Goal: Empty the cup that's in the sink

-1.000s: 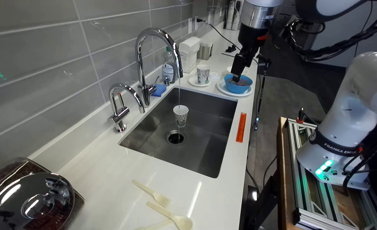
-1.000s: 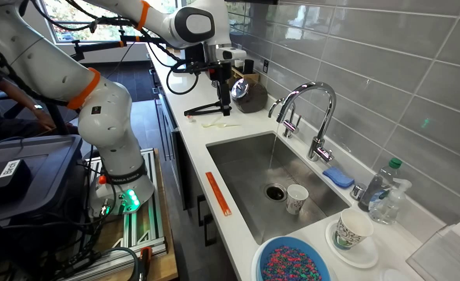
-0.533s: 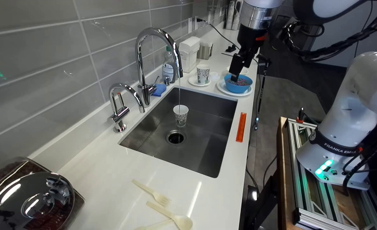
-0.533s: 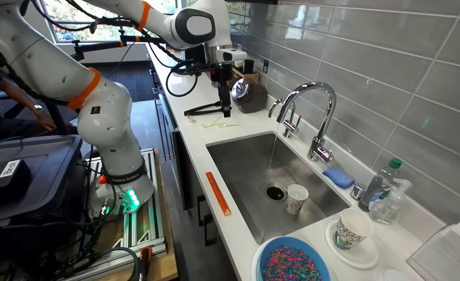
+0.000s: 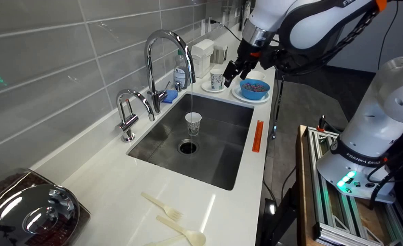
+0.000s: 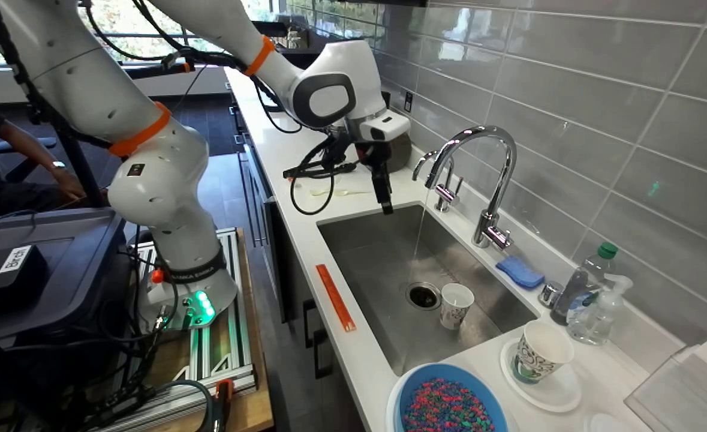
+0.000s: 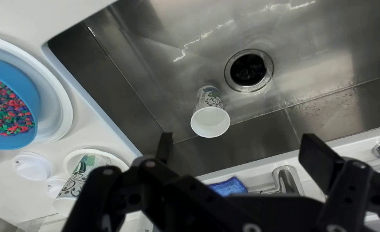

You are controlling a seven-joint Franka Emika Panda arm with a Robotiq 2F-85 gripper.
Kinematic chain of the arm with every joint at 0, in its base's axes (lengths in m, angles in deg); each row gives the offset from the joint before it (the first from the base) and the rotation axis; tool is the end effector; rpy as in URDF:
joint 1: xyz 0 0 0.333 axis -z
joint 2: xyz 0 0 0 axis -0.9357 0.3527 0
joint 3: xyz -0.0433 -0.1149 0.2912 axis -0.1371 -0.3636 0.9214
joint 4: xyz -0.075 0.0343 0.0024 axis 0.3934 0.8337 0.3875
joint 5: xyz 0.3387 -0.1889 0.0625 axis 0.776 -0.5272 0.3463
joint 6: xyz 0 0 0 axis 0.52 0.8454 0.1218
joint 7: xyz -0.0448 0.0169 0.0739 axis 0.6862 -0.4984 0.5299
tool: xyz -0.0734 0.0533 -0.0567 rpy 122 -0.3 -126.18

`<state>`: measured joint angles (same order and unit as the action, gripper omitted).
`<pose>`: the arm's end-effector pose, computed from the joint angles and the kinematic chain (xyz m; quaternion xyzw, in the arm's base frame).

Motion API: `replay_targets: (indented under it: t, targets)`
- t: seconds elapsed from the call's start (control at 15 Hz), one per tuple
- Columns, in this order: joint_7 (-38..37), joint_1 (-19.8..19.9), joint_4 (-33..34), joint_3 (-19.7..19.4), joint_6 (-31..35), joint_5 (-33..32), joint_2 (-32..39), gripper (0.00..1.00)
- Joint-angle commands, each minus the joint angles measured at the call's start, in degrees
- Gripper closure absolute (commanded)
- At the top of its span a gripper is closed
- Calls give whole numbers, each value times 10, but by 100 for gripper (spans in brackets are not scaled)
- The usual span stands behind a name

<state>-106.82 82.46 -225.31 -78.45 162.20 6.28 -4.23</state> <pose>0.3852 -0.0374 0.3800 0.9643 -0.1967 0.1665 0.0601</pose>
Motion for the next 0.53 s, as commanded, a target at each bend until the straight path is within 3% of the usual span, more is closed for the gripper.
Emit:
replay_targets:
  t: [0.0, 0.33, 0.47]
  targets:
    - [-2, 38, 1, -4, 101, -24, 94, 0]
    - [-3, 61, 1, -14, 184, -40, 189, 0]
    - [0, 46, 2, -23, 160, -27, 167, 0]
